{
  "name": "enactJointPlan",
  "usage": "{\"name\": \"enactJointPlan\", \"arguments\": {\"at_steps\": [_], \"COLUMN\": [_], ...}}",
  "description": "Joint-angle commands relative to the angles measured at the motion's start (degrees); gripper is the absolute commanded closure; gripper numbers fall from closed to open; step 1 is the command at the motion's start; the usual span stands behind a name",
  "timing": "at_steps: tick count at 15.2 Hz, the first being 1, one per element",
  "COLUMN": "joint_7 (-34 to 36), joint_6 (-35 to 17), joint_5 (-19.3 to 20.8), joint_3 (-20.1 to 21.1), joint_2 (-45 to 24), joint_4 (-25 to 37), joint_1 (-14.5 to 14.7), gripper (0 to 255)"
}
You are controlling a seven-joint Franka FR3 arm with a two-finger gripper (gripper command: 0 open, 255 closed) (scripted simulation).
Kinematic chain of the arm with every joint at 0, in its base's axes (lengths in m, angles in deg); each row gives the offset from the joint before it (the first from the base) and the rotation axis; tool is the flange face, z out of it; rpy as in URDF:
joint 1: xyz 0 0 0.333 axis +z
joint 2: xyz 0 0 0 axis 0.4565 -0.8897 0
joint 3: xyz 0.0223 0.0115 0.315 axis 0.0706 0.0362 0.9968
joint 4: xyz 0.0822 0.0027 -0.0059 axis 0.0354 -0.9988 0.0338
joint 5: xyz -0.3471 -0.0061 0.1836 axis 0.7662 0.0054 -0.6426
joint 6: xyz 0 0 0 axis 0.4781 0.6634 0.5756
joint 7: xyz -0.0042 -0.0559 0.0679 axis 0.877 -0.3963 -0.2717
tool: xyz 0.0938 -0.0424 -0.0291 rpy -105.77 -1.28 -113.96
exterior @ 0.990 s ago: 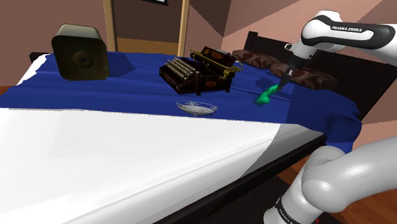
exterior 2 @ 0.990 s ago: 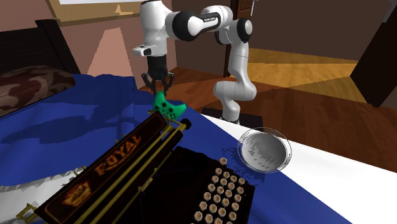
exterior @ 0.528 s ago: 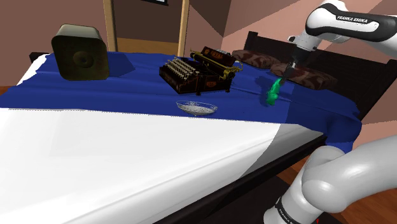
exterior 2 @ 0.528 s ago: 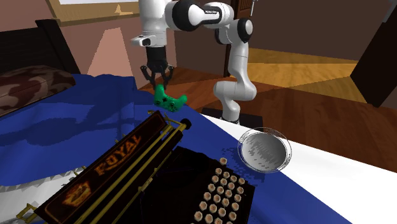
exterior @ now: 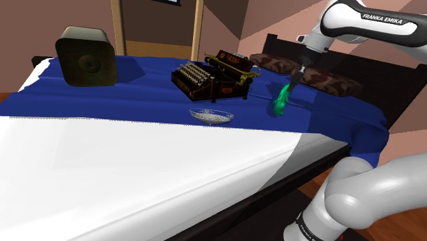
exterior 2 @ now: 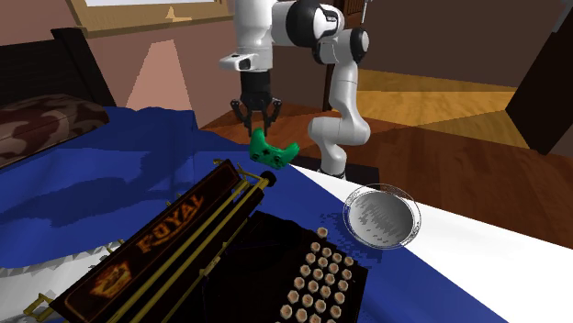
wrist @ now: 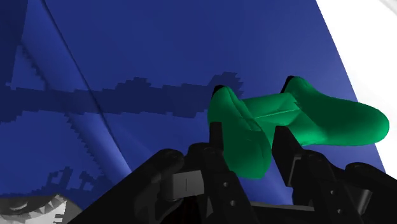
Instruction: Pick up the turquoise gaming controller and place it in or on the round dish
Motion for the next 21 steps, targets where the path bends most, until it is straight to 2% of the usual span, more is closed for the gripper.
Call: {"name": "enactJointPlan", "arguments": {"at_steps": [1, 13, 14, 15, 21], "joint_7": [3.2, 19.6, 18.2, 18.2, -0.7], "joint_6": [-0.1, -1.9, -1.8, -1.8, -17.2], "joint_5": [-0.8, -7.0, -6.4, -6.4, 2.1], "joint_3": [2.8, 17.3, 16.1, 16.1, 10.6], "joint_2": [1.1, 0.9, 1.0, 1.0, -0.7], "joint_4": [-1.6, -4.6, -4.5, -4.5, -11.9], "joint_1": [0.3, 4.3, 3.9, 3.9, 6.7], "gripper": [255, 255, 255, 0, 0]}}
